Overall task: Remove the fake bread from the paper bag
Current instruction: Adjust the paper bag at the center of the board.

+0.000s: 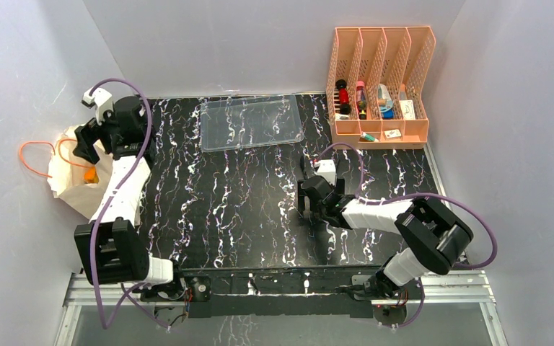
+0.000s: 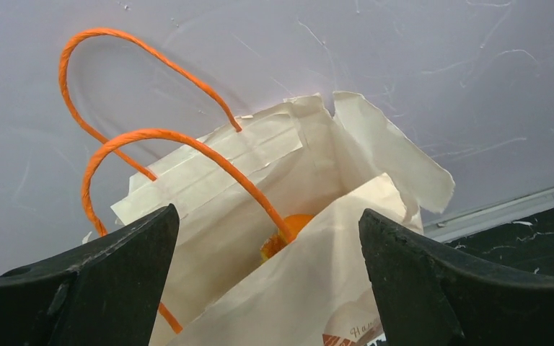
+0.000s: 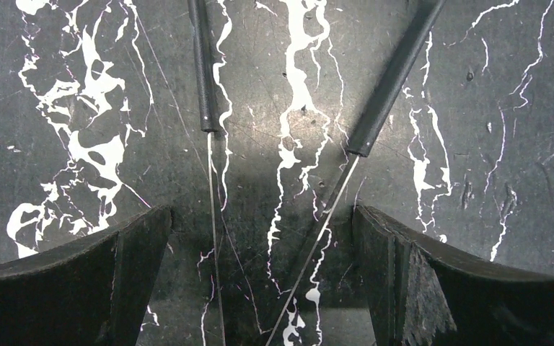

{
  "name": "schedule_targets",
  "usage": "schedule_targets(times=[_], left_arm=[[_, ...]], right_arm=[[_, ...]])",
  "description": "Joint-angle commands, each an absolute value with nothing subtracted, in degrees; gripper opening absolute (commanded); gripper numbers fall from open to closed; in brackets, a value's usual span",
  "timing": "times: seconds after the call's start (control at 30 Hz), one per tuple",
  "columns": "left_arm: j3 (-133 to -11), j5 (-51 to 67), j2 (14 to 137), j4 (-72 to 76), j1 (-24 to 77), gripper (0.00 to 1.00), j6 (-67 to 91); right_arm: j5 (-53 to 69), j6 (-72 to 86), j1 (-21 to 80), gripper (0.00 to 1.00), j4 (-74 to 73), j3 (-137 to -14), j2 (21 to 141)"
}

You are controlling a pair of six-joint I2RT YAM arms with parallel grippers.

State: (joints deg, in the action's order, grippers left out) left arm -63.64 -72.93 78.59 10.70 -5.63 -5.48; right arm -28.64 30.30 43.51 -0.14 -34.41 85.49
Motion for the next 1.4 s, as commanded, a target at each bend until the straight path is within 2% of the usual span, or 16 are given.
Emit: schedule_targets(times=[0.0, 0.07, 0.17, 0.3, 0.37, 0.43, 0.5, 0.53, 0.7, 0.83, 1.13, 1.37], left_arm=[[-67.6, -74.8, 81.6, 2.4, -8.0, 0.96, 3.4], [-69.1, -72.7, 82.3, -7.4, -8.9, 0.96, 11.3], [-68.5, -70.0, 81.8, -14.3, -9.6, 0.95, 18.9], [-65.6, -66.9, 81.4, -15.2, -9.7, 0.94, 21.6], [-65.6, -65.0, 82.0, -16.6, -9.8, 0.90, 23.1], [-66.6, -62.8, 82.8, -20.9, -9.8, 0.72, 27.5], [-65.9, -60.1, 82.9, -22.1, -9.8, 0.49, 29.2], [-65.2, -58.4, 82.5, -22.2, -9.8, 0.43, 29.8], [-61.5, -53.6, 80.3, -21.5, -6.7, 0.28, 31.3], [-61.2, -56.2, 79.9, -19.8, 1.4, 0.21, 29.4], [-63.0, -61.4, 83.8, -24.2, 17.4, 0.20, 32.9], [-62.0, -62.9, 85.9, -25.4, 27.3, 0.20, 35.9]], right_arm=[[-26.8, 29.6, 43.9, 0.98, -0.2, -36.4, 86.5], [-26.8, 29.5, 43.9, 0.98, -0.4, -36.4, 86.3], [-26.7, 29.6, 43.9, 0.98, 0.2, -36.2, 86.5], [-27.7, 30.3, 43.9, 0.98, 0.6, -36.7, 88.1], [-28.3, 30.8, 43.9, 0.98, -0.2, -37.3, 88.7], [-28.7, 31.1, 43.9, 0.98, -0.3, -37.1, 88.7], [-29.2, 31.4, 43.9, 0.98, 0.0, -36.8, 88.6], [-29.4, 31.6, 43.9, 0.98, 0.0, -36.8, 88.8], [-29.9, 32.4, 43.9, 0.94, 0.6, -36.3, 89.6], [-30.3, 32.3, 43.9, 0.80, 2.3, -36.0, 90.7], [-31.6, 32.0, 43.9, 0.32, 1.9, -37.7, 91.8], [-31.5, 32.2, 43.9, 0.01, 0.8, -37.6, 90.7]])
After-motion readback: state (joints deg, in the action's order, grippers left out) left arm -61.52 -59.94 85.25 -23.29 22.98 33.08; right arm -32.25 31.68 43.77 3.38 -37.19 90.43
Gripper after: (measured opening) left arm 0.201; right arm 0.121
